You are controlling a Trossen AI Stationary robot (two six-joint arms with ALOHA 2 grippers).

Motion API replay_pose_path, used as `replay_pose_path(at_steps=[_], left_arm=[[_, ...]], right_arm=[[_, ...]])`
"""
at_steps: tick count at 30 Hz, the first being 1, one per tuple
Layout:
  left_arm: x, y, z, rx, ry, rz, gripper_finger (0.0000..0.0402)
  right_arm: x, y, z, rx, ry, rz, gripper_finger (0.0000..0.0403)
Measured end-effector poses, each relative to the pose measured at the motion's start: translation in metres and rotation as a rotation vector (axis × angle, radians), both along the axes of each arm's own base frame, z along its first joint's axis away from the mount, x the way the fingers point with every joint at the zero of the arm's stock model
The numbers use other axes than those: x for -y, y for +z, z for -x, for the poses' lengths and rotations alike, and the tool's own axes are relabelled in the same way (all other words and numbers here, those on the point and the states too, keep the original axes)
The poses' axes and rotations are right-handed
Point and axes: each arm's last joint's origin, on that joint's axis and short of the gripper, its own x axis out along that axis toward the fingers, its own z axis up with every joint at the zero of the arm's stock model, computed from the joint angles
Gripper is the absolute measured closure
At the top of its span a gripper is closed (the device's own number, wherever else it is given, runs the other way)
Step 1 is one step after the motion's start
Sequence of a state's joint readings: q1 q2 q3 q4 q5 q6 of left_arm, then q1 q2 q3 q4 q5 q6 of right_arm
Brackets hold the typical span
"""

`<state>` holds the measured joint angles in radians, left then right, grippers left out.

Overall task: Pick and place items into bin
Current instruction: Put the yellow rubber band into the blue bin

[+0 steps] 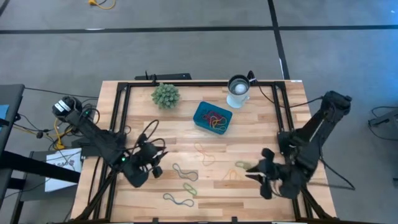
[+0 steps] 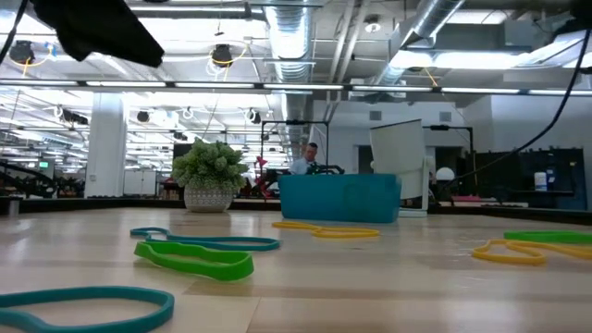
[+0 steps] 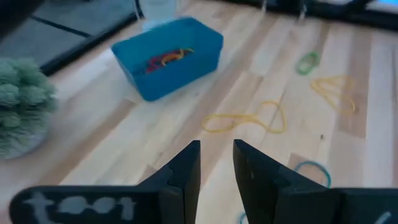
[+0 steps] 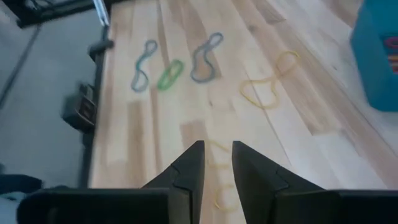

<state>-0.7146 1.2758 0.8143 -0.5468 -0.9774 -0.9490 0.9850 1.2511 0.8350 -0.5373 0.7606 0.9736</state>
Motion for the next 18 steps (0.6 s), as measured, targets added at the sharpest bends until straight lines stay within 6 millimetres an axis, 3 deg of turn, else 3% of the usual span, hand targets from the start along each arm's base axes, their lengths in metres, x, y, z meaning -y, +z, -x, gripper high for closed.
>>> replay_pose_path(at_steps=[4,9,14,18], left_arm=[[0.006,-0.001,-0.008,0.052,0.007,0.131,0.0317],[0.008,-0.015,-0.038,0.076,-0.005,0.165,0.0317],[0.003,-0.032,-0.064,0.065,-0.004,0.159,0.0317],[-0.005,-0.044,-0.074,0.029,0.011,0.158,0.0317]], right_arm=[[-0.012,-0.033,0.005,-0.012,-0.020,0.027,0.0327],[-0.015,-0.069,-0.024,-0.165,-0.049,0.086,0.0327],[-0.013,-0.086,-0.056,-0.358,-0.030,0.035,0.0327],[-0.009,-0.090,-0.073,-0.393,-0.014,0.066,0.0327]])
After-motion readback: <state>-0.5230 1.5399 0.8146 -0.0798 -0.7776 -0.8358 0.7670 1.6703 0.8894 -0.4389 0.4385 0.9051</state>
